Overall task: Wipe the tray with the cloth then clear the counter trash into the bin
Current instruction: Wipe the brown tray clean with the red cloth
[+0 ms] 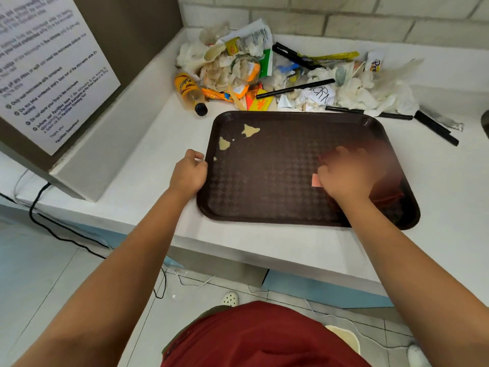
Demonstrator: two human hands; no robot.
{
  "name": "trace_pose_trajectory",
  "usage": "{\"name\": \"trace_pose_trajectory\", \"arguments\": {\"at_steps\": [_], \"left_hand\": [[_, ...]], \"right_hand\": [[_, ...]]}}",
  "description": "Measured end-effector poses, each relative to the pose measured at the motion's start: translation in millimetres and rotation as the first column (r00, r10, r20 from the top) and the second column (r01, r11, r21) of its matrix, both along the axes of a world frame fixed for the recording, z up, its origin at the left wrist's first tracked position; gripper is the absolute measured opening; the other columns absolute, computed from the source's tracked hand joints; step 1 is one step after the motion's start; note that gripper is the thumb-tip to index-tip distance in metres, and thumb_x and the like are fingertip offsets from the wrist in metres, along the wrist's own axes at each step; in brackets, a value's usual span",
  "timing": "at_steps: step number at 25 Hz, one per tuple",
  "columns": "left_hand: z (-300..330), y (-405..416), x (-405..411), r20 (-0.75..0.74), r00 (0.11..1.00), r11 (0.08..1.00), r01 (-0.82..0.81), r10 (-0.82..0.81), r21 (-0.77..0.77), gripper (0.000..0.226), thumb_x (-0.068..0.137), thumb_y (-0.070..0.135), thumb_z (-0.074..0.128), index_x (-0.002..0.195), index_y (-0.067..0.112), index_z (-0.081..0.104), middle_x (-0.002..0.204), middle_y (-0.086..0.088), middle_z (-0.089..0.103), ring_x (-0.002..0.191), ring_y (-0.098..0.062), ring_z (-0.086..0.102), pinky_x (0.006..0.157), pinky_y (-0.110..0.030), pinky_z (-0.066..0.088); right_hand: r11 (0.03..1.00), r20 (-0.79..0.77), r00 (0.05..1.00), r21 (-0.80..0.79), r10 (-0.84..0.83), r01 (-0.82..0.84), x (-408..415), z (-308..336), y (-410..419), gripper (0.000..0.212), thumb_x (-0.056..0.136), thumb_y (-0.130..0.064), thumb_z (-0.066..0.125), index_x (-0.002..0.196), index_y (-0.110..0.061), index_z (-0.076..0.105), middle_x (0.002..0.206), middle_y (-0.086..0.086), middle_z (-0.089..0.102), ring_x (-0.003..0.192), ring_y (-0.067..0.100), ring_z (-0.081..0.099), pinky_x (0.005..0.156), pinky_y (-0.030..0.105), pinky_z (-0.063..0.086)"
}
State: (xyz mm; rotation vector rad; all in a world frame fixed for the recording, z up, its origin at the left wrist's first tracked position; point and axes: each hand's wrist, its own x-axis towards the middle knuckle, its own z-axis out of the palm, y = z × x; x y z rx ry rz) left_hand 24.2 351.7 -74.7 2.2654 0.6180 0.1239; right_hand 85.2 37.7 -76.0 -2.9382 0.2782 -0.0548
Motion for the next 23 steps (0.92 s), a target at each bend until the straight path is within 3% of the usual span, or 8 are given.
{"name": "trace_pose_trajectory", "arguments": {"at_steps": [2,4,6,8,10,13,18,23], "left_hand": [[6,8,22,-0.046,0.999,0.998,-0.018,0.015,-0.065,0.035,0.092,0.021,0.036,0.124,0.014,0.049,0.119,-0.012,0.057,0.098,-0.03,0.058,0.085,-0.036,0.049],[13,13,43,-0.076,0.996,0.99,-0.045,0.035,-0.13,0.036,0.093,0.022,0.035,0.126,0.017,0.049,0.12,-0.013,0.056,0.079,-0.025,0.059,0.065,-0.031,0.051],[18,13,62,-0.092,0.996,0.989,-0.025,0.012,-0.143,0.036,0.096,0.027,0.035,0.129,0.02,0.047,0.124,-0.012,0.054,0.082,-0.025,0.059,0.057,-0.029,0.049],[18,14,77,-0.087,0.995,0.994,0.044,-0.053,-0.103,0.04,0.098,0.03,0.035,0.135,0.02,0.043,0.136,-0.011,0.048,0.113,-0.031,0.053,0.085,-0.038,0.052],[15,14,84,-0.059,0.992,0.994,0.111,-0.112,-0.023,0.043,0.098,0.03,0.033,0.139,0.019,0.04,0.141,-0.01,0.046,0.127,-0.03,0.044,0.103,-0.037,0.037],[5,12,83,-0.024,0.989,0.979,0.149,-0.147,0.141,0.043,0.099,0.028,0.029,0.14,0.021,0.041,0.135,-0.008,0.053,0.122,-0.03,0.049,0.097,-0.036,0.041],[2,10,86,-0.043,0.991,0.97,0.13,-0.123,0.206,0.043,0.1,0.03,0.028,0.141,0.024,0.038,0.134,-0.006,0.054,0.12,-0.029,0.051,0.091,-0.035,0.045],[1,12,84,-0.032,0.99,0.971,0.14,-0.136,0.195,0.044,0.1,0.031,0.028,0.142,0.023,0.037,0.137,-0.005,0.052,0.123,-0.027,0.05,0.095,-0.036,0.044]], "right_hand": [[0.999,0.003,1.0,-0.027,-0.027,0.027,2,2,2,0.058,0.078,-0.048,0.048,0.133,-0.033,0.042,0.144,0.014,0.031,0.128,0.045,0.024,0.106,0.058,0.014],[0.999,0.018,0.999,-0.025,-0.044,0.045,4,3,2,0.053,0.079,-0.047,0.049,0.129,-0.034,0.048,0.141,0.011,0.037,0.122,0.043,0.03,0.102,0.051,0.023],[0.998,0.042,0.997,-0.007,-0.067,0.068,5,3,4,0.046,0.08,-0.044,0.051,0.125,-0.032,0.054,0.137,0.008,0.042,0.117,0.041,0.034,0.098,0.048,0.027],[0.995,0.082,0.992,-0.014,-0.096,0.097,6,2,8,0.041,0.082,-0.04,0.051,0.121,-0.028,0.057,0.132,0.008,0.046,0.114,0.04,0.037,0.095,0.047,0.029],[0.992,0.123,0.985,-0.026,-0.119,0.123,9,1,11,0.038,0.083,-0.036,0.05,0.118,-0.023,0.058,0.128,0.01,0.049,0.112,0.041,0.039,0.092,0.046,0.03],[0.988,0.166,0.974,-0.002,-0.151,0.153,13,2,13,0.036,0.085,-0.032,0.049,0.117,-0.017,0.058,0.123,0.014,0.053,0.11,0.041,0.041,0.09,0.046,0.032],[0.983,0.231,0.958,0.113,-0.169,0.146,24,0,35,0.038,0.085,-0.029,0.047,0.118,-0.014,0.059,0.12,0.015,0.056,0.11,0.041,0.043,0.091,0.045,0.031],[0.869,0.261,0.931,0.485,-0.256,0.102,50,12,62,0.034,0.086,-0.024,0.047,0.116,-0.016,0.061,0.114,0.014,0.064,0.111,0.036,0.05,0.098,0.04,0.03]]}}
